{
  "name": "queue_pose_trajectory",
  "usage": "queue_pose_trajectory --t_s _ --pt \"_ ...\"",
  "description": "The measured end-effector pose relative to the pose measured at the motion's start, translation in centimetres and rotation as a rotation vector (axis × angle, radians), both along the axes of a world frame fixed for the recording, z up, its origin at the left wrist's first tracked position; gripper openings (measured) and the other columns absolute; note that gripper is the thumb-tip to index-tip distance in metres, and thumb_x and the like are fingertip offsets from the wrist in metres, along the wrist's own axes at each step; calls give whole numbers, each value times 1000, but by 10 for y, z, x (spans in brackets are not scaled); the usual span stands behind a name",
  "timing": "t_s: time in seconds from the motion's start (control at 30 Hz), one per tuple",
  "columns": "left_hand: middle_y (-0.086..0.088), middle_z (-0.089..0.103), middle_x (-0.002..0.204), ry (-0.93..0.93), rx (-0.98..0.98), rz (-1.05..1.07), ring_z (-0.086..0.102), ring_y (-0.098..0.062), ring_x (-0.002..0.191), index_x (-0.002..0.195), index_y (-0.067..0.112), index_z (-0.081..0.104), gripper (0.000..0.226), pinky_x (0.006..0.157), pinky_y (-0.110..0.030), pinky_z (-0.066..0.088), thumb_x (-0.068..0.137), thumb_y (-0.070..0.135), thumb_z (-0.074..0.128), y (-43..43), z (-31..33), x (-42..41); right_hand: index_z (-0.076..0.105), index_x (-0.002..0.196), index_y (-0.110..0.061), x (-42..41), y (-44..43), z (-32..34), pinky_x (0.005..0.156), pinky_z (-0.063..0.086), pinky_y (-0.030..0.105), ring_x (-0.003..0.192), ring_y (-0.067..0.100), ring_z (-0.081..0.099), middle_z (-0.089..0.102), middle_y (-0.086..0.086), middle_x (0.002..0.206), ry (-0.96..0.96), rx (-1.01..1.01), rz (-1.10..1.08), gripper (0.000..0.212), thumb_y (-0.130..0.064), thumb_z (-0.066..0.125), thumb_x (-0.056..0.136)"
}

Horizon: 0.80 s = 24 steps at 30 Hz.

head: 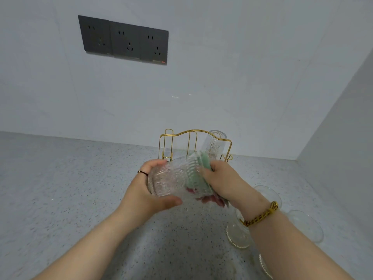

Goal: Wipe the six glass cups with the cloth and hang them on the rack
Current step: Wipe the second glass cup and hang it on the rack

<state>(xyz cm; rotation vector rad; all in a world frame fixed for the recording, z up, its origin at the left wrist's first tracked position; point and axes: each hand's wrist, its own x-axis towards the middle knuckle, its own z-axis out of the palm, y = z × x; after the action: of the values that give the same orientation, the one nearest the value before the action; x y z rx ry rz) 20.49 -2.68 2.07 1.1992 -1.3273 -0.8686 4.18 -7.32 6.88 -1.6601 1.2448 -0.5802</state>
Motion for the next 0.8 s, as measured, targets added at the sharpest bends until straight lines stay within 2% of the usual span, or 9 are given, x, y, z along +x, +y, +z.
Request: queue_pose_trajectory --t_s 0.1,0.17,0.27,0.37,0.47,0.57,0.63,0.7,0.8 --pt "26 44 98 -122 -62 49 47 17 82 92 46 37 79 64 6 36 48 3 87 0 -5 -3 61 84 -4 -4 1 -10 36 45 21 43 12 60 67 11 67 -159 198 0 25 -23 47 93" --pt "25 45 103 -38 2 -74 50 13 90 97 45 39 78 70 3 39 45 15 88 -6 -10 6 57 77 -13 -4 -1 -11 41 43 16 49 7 59 63 3 71 -49 -5 -23 20 -22 48 93" --pt "18 54 113 -27 161 -365 55 -2 105 105 45 45 90 85 -18 48 25 47 85 -12 -7 21 47 77 -19 -3 -2 -2 44 38 12 53 4 52 48 -9 70 258 -415 44 16 -26 48 91" --pt "24 58 104 -357 222 -464 57 10 95 101 46 46 74 77 -4 45 43 28 88 -11 -2 24 44 82 -18 0 1 4 53 34 16 67 14 48 46 -4 70 407 -579 218 15 -28 51 90" --pt "29 52 96 -479 112 -275 53 16 84 94 52 38 69 67 2 41 55 21 85 -6 -2 12 44 82 -20 4 -1 3 55 33 16 67 13 46 47 -5 70 393 -615 207 14 -30 52 89" --pt "29 41 100 -416 -48 65 47 9 84 108 43 41 77 70 2 35 51 19 87 -2 -10 0 45 73 -16 8 -4 -1 44 36 14 54 5 50 49 -4 67 427 -519 27 27 -36 45 91" --pt "19 37 108 -433 -171 231 37 7 88 120 26 47 86 80 -9 33 46 15 88 -5 -21 -2 47 66 -16 9 -4 -6 32 37 12 36 4 51 56 1 62 290 -245 -3 33 -33 41 94" --pt "17 36 108 -455 -268 243 36 16 87 117 32 46 88 78 -11 33 43 12 90 -4 -26 -4 52 69 -12 7 -3 -12 30 39 15 38 11 53 61 8 61 108 -15 9 31 -28 43 94" --pt "31 33 107 -350 -154 130 38 24 99 104 49 33 86 76 0 34 49 12 88 -3 -20 1 47 65 -21 6 -5 -16 35 39 10 44 5 54 57 1 67 173 -135 -11 29 -28 45 93"
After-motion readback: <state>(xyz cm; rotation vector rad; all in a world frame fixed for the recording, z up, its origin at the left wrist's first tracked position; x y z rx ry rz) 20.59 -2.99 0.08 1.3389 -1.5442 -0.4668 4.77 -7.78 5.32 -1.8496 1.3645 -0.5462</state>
